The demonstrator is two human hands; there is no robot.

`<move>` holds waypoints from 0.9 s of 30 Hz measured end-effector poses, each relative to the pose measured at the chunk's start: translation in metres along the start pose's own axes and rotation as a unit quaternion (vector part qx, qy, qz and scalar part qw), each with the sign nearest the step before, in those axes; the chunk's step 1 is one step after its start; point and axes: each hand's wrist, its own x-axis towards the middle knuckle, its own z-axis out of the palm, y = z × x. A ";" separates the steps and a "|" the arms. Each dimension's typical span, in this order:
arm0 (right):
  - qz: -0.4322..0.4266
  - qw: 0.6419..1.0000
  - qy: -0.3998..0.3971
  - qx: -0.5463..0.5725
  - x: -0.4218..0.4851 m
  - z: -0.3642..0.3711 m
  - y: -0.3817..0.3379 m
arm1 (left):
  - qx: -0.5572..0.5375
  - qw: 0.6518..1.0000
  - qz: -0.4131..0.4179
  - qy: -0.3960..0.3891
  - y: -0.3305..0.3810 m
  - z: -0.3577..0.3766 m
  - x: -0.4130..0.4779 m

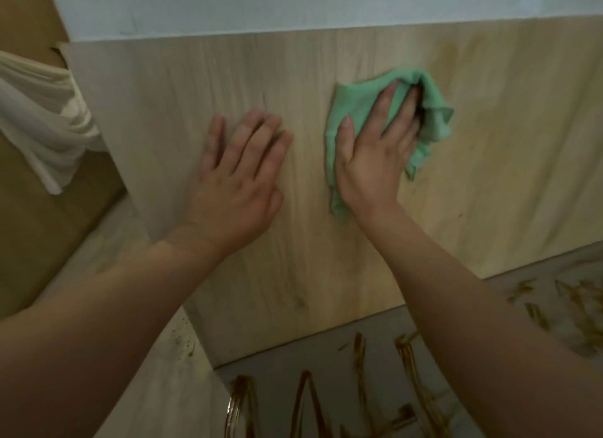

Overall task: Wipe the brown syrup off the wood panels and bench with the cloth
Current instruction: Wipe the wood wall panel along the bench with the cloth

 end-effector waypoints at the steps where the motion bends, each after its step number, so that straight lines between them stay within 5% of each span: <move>1: -0.007 1.000 0.013 0.005 -0.015 0.008 -0.013 | 0.004 1.000 0.000 0.002 -0.001 0.002 -0.002; 6: -0.139 0.981 -0.123 -0.058 -0.128 0.024 0.017 | 0.032 0.998 0.029 0.035 -0.004 0.013 -0.004; 8: -0.137 0.982 -0.112 -0.069 -0.125 0.028 0.056 | 0.043 0.998 0.032 0.029 -0.005 0.013 -0.006; 13: 0.095 0.995 0.036 0.017 -0.061 0.030 0.064 | 0.028 0.999 0.024 -0.001 -0.003 0.007 -0.004; 15: 0.127 0.990 0.036 0.053 -0.086 0.035 0.035 | 0.004 0.999 0.049 -0.005 0.005 0.004 -0.008; 19: -0.087 0.991 -0.102 -0.004 -0.207 0.044 0.028 | -0.018 0.991 0.132 -0.003 0.025 0.006 -0.033; 21: -0.116 0.986 -0.114 -0.040 -0.212 0.048 0.068 | -0.019 0.991 0.134 -0.013 0.028 0.008 -0.038; 24: 0.086 0.994 -0.053 -0.027 -0.162 0.042 0.110 | -0.007 0.986 0.160 -0.040 0.030 0.012 -0.039; 27: 0.312 0.946 -0.007 0.093 -0.130 0.042 0.098 | 0.001 0.982 0.175 -0.069 0.034 0.019 -0.041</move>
